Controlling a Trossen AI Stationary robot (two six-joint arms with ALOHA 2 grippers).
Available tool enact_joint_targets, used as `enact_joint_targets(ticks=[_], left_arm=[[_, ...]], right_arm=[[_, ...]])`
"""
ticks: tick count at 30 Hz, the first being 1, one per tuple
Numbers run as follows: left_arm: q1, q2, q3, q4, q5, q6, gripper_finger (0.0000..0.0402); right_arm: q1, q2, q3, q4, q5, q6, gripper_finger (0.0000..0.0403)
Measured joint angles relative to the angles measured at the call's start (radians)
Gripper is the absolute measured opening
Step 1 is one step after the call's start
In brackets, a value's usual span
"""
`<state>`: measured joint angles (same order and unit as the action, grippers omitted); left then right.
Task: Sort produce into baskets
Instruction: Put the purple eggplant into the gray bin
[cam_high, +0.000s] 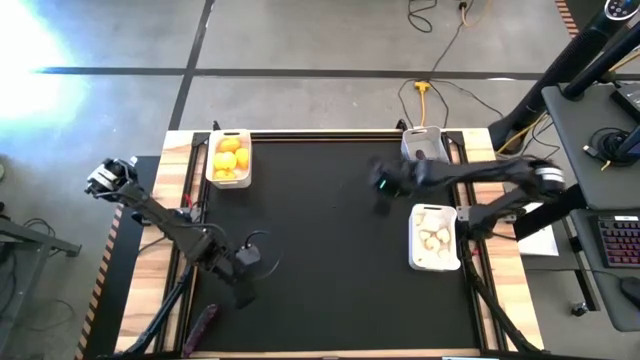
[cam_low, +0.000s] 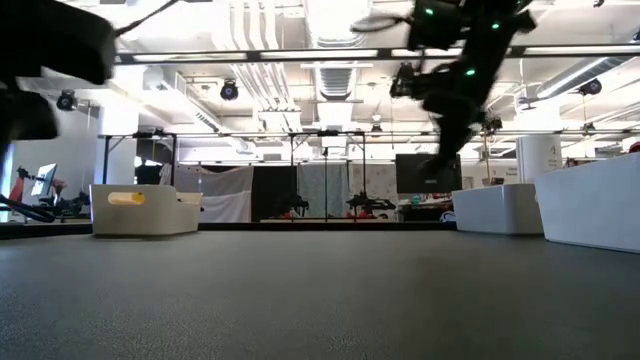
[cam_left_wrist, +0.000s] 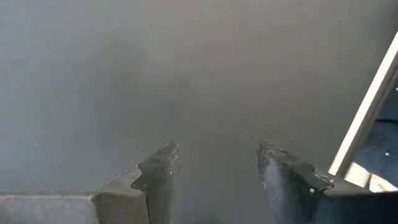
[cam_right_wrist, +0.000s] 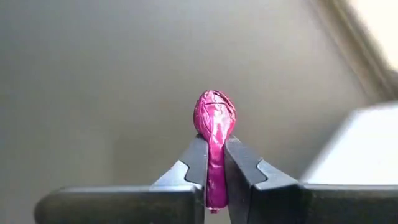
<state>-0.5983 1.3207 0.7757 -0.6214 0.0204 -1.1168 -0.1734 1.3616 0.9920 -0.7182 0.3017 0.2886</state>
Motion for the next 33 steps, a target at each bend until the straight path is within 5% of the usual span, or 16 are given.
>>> enact_joint_targets(ticks=[6,13,20,28,33], left_arm=[[-0.068,0.001,0.0,0.0,-0.001,-0.14,0.0194],[-0.078,0.001,-0.001,-0.008,0.071,-0.21,0.023],[-0.103,0.001,-0.001,-0.008,0.302,-0.381,0.0281],[-0.209,0.001,-0.001,-0.008,0.312,-0.662,0.0296],[-0.279,0.039,-0.001,-0.008,0.312,-0.779,0.0296]], right_arm=[[-0.352,-0.188,0.0,-0.272,0.077,0.087,0.0023],[-0.65,-0.131,0.0,-0.255,0.007,0.062,0.0023],[-0.731,0.031,-0.008,-0.193,-0.047,0.04,0.0023],[-0.744,0.162,-0.023,-0.154,-0.016,0.028,0.0028],[-0.744,0.157,-0.031,-0.114,-0.012,0.025,0.008]])
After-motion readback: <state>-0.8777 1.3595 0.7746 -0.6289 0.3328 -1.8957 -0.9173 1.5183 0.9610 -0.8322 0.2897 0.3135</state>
